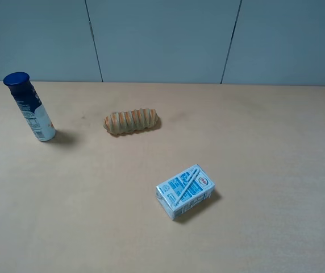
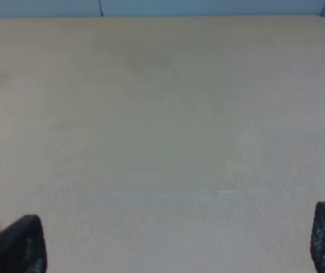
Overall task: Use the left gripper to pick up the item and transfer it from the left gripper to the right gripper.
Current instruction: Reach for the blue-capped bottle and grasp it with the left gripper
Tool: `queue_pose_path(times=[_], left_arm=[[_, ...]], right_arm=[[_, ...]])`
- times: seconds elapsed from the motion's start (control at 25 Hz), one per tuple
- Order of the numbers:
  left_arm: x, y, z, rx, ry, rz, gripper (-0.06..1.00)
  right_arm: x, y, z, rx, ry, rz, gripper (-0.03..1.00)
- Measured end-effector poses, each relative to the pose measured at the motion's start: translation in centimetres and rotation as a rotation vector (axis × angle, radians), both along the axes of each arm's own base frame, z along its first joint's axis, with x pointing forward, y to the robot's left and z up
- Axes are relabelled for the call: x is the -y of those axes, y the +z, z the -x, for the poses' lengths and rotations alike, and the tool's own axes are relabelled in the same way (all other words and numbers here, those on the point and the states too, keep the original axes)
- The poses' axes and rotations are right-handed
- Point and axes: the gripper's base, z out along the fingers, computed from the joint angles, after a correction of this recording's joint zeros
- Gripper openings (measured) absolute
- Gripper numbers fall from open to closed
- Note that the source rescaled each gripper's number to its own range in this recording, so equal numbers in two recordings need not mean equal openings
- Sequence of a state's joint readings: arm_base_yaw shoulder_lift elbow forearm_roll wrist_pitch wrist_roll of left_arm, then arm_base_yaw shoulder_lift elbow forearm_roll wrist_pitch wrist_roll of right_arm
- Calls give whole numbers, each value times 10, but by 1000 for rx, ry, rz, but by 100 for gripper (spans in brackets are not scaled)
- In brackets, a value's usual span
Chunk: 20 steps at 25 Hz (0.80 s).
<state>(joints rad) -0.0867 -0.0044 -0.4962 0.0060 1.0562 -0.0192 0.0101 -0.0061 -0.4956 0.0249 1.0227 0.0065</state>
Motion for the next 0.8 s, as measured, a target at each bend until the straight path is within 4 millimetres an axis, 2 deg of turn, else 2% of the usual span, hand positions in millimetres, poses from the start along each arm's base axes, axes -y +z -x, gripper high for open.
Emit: queue_pose_path(times=[0.8], left_arm=[[0,0,0,0,0,0,93]], right_arm=[[0,0,0,0,0,0,100]])
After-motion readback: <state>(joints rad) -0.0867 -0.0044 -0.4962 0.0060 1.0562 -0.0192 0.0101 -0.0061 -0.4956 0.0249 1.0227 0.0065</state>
